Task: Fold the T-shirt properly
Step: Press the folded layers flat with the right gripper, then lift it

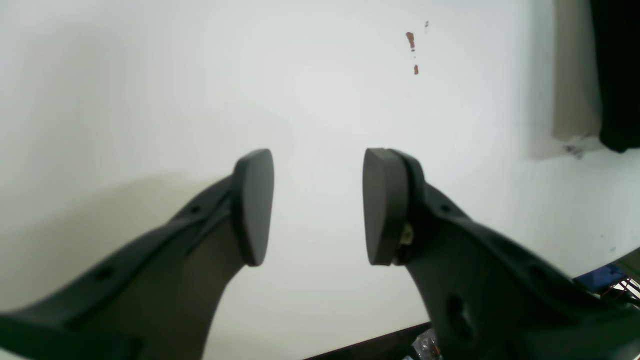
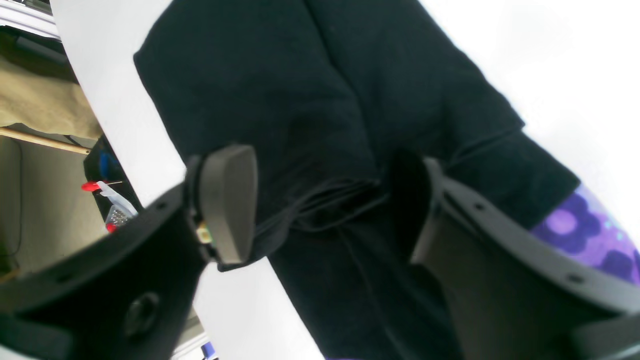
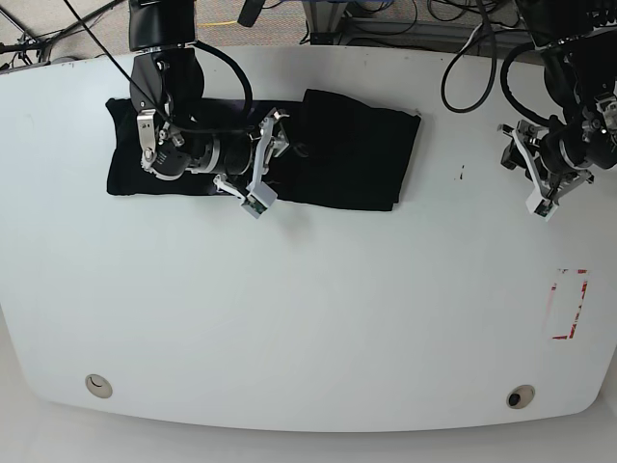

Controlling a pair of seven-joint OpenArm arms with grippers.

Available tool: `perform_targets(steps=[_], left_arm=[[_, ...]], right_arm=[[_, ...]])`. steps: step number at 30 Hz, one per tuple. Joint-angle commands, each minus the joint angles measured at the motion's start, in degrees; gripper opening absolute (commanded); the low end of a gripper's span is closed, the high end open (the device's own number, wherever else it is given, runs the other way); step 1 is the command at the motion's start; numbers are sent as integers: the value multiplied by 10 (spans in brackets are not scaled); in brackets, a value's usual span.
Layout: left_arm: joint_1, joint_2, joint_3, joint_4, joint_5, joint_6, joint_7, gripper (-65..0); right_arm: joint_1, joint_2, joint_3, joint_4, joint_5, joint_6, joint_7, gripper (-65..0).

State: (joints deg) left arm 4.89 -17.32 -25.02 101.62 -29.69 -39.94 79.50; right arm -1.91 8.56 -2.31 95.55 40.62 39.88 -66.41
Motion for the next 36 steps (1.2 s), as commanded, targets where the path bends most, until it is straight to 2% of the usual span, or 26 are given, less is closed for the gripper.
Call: perform_targets(steps=[1,4,5,7,10,12,19,20,23,25,26,31,36], left_arm=[[-7,-7,-3,9,-5,-1,-6,-392],[-7,-7,-3,9,-5,-1,-6,-392],[-8,-7,-3,9,-5,-1,-6,-392],[-8,-7,-3,9,-5,-1,-6,-392],[-8,-7,-3,9,-5,-1,-6,-392],[-7,-7,-3,9,-5,-1,-6,-392],[-5,-7,-3,9,-6,-1,-6,-392],[-5,-7,-3,9,-6,-1,-6,-392],[-5,-7,-3,9,-6,-1,-6,-392],[-5,-7,-3,9,-5,-1,-6,-392],[-5,-7,-3,9,-5,-1,-6,-392],[-5,-7,-3,9,-5,-1,-6,-392],[-4,-7,-3,9,-5,-1,-6,-392]], right_arm=[[7,-1,2,8,7,1,13,-349],[5,-3,2,8,-13,1,13,-468],[4,-4,2,8,-21,1,13,-476],[4,-5,1,8,-26,1,12,-453],[4,-10,1,8,-30,1,12,-341],[3,-10,1,8,-30,1,12,-296],[3,-11,1,8,-30,1,12,-296],[2,-11,1,8,-30,1,12,-306],[2,-12,1,8,-30,1,12,-430],[2,-12,1,7,-30,1,12,-542],[2,-12,-1,4,-30,1,12,-563],[6,-10,-29,-30,-30,1,18,-553],[1,-10,-31,-4,-25,1,24,-642]])
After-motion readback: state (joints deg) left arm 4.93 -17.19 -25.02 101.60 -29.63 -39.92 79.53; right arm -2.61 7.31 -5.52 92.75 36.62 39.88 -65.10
